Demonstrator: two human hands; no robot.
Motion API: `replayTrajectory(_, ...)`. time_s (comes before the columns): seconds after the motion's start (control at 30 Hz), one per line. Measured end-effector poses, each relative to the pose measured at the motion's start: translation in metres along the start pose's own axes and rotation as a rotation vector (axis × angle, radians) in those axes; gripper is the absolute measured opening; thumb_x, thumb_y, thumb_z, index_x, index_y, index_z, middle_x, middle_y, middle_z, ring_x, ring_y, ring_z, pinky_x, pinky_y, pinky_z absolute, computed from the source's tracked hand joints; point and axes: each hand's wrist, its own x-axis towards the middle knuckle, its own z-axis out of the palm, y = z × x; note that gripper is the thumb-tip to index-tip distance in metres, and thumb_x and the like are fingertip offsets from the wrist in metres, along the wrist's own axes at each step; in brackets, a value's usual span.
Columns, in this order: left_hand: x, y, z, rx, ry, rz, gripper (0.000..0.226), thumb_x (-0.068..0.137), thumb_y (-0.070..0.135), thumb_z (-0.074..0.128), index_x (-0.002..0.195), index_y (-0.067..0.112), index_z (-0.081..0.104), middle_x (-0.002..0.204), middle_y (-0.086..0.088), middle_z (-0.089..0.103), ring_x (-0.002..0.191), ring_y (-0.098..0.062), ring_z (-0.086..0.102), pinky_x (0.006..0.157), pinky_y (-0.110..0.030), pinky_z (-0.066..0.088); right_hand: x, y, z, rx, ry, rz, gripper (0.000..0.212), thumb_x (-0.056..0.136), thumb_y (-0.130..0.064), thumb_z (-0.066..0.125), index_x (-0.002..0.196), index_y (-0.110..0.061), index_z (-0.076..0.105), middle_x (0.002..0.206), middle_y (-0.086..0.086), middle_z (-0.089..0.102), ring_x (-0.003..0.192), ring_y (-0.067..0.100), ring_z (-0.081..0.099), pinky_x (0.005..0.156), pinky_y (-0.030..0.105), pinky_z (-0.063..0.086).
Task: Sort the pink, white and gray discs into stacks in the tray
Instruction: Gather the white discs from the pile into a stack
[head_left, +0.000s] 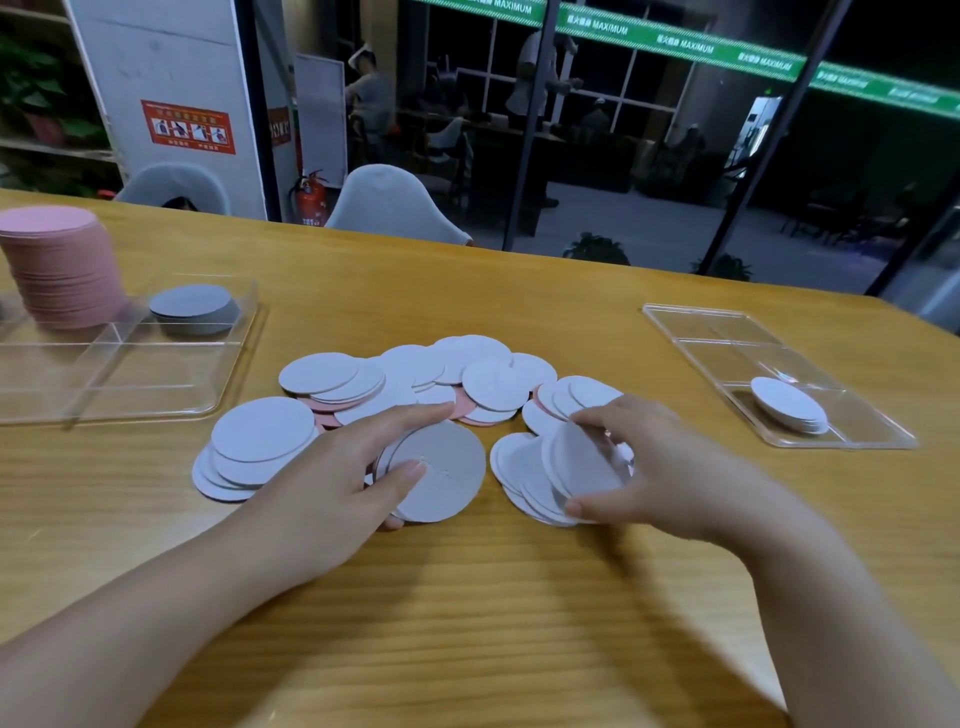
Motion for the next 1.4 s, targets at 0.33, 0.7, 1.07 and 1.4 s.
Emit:
replayTrajectory(0.33, 0.004, 0.001, 0.011, -0.149, 0.058, -0.021, 0.034, 0.084, 0.044, 0.044, 0.111, 0.065, 0.048, 0.093, 0.031, 0.065, 0.09, 0.007, 0.061, 0.088, -0.033, 0.049, 0.011, -0.033, 0.038, 0.075, 0.209, -0.38, 0.08, 0.064, -0.056, 0.068, 0.136, -0.034, 0.038, 0.113, -0.019, 0.033, 0.109, -0.001, 0.03, 0.09, 0.018, 0.035)
replayTrajectory(0.7, 0.002, -0.002, 0.011, -0.021, 0.088, 0.058, 0.05, 0.08, 0.04, 0.058, 0.118, 0.067, 0.039, 0.118, 0.041, 0.052, 0.109, 0.011, 0.053, 0.095, -0.024, 0.043, 0.015, -0.041, 0.049, 0.126, 0.183, -0.391, 0.087, 0.072, -0.05, 0.072, 0.143, -0.03, 0.027, 0.123, -0.018, 0.029, 0.114, 0.001, 0.024, 0.09, 0.009, 0.028)
replayTrajectory(1.07, 0.0, -0.001, 0.005, 0.303, 0.079, 0.237, 0.056, 0.09, 0.033, 0.039, 0.127, 0.071, 0.019, 0.114, 0.029, 0.047, 0.102, 0.008, 0.044, 0.082, -0.012, 0.039, 0.008, 0.001, 0.013, 0.003, -0.061, 0.024, 0.089, 0.069, -0.053, 0.073, 0.142, -0.038, 0.025, 0.136, -0.016, 0.026, 0.127, 0.004, 0.018, 0.094, 0.024, 0.026)
replayTrajectory(1.4, 0.0, -0.002, 0.005, 0.27, 0.003, 0.195, 0.06, 0.098, 0.024, 0.034, 0.127, 0.072, 0.013, 0.102, 0.03, 0.04, 0.092, 0.0, 0.045, 0.078, -0.015, 0.039, 0.005, -0.004, 0.015, -0.057, -0.073, 0.072, 0.08, 0.067, -0.054, 0.073, 0.133, -0.032, 0.034, 0.125, -0.015, 0.031, 0.122, 0.002, 0.026, 0.086, 0.024, 0.033)
